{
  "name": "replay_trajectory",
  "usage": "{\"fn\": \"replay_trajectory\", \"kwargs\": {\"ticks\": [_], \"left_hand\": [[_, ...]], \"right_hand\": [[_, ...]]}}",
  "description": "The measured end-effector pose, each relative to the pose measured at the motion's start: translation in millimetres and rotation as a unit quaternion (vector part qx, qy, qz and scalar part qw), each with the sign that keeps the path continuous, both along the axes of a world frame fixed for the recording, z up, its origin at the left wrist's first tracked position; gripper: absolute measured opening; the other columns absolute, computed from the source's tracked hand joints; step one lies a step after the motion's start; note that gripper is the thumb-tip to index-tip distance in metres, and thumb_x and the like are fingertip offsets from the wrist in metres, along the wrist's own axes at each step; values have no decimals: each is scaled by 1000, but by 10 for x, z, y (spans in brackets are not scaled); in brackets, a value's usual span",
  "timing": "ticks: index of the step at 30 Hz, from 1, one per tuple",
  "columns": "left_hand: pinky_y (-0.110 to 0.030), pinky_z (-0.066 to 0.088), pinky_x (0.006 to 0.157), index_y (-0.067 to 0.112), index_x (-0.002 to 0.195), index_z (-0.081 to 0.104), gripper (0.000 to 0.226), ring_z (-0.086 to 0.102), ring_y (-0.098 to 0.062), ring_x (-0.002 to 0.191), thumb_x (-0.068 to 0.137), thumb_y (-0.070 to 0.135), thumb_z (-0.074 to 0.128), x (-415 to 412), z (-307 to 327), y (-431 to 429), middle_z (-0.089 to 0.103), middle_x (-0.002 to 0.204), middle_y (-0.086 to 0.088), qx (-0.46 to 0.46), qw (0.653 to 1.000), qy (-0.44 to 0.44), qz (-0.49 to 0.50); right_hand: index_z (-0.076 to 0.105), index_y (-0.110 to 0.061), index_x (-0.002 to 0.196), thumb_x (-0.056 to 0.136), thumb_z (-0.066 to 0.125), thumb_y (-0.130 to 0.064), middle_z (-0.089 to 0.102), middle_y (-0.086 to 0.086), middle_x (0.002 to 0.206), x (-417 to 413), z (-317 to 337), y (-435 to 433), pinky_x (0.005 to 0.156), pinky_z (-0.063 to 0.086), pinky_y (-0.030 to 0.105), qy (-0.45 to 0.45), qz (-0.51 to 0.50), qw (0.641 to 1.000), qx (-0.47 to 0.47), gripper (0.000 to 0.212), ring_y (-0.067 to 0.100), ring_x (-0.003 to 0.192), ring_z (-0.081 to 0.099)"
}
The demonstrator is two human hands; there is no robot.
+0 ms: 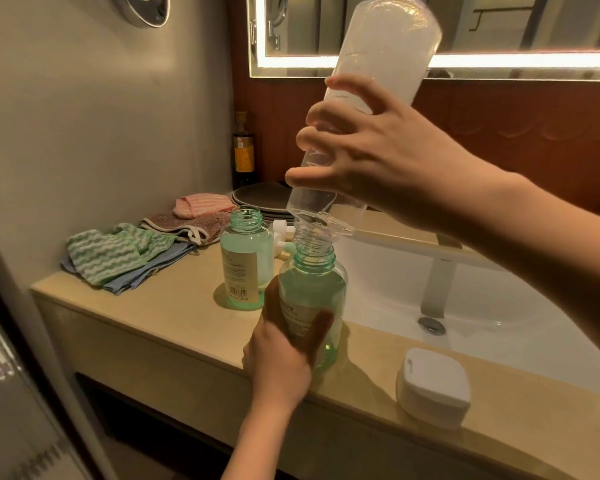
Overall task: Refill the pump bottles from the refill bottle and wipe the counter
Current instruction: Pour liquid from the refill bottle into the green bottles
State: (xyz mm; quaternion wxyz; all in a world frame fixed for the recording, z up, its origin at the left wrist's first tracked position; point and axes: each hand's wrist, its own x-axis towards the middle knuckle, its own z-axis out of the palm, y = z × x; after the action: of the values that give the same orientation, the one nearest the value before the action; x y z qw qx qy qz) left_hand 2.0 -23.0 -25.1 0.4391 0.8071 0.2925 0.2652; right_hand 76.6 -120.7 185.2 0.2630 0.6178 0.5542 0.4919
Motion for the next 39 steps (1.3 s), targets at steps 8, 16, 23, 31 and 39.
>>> {"fn": "replay_trajectory", "kwargs": {"ticks": [8, 16, 23, 31, 39], "left_hand": [[-51, 37, 99, 3, 123, 47, 60, 50, -35, 115, 78, 38, 67, 11, -10, 4, 55, 119, -16, 4, 999, -44, 0], [-47, 48, 84, 25, 140, 32, 102, 57, -28, 105, 57, 84, 36, -15, 77, -44, 59, 115, 1, 65, 988, -135, -25], [-39, 46, 84, 31, 137, 33, 112, 55, -17, 103, 49, 99, 23, -14, 69, -40, 52, 107, 15, 66, 986, -151, -26], [-47, 45, 93, 31, 136, 35, 114, 54, -22, 113, 45, 99, 32, -12, 63, -38, 58, 123, 6, 55, 988, -142, -23], [-44, 47, 88, 37, 128, 38, 96, 55, -19, 106, 45, 83, 53, 1, 80, -63, 54, 108, 16, 41, 989, -145, -7]], "right_hand": [[48, -20, 128, 80, 64, -8, 56, 19, 121, 29, -21, 3, 110, 18, 50, 15, 7, 1000, 8, 52, 37, 118, 46], [53, -19, 122, 78, 64, -10, 57, 18, 117, 138, -89, -57, 108, 22, 52, 46, 29, 998, 39, 46, 38, 116, 48], [56, -20, 122, 75, 60, -5, 59, 19, 116, 279, -249, -157, 102, 28, 55, 142, 18, 985, 99, 50, 41, 113, 50], [50, -21, 129, 66, 64, 5, 58, 10, 118, 433, -521, -293, 93, 34, 47, 253, -4, 952, 171, 70, 33, 110, 50], [37, -30, 137, 61, 74, -12, 54, -3, 110, 519, -890, -361, 87, 39, 35, 503, -54, 833, 224, 86, 20, 101, 46]]}}
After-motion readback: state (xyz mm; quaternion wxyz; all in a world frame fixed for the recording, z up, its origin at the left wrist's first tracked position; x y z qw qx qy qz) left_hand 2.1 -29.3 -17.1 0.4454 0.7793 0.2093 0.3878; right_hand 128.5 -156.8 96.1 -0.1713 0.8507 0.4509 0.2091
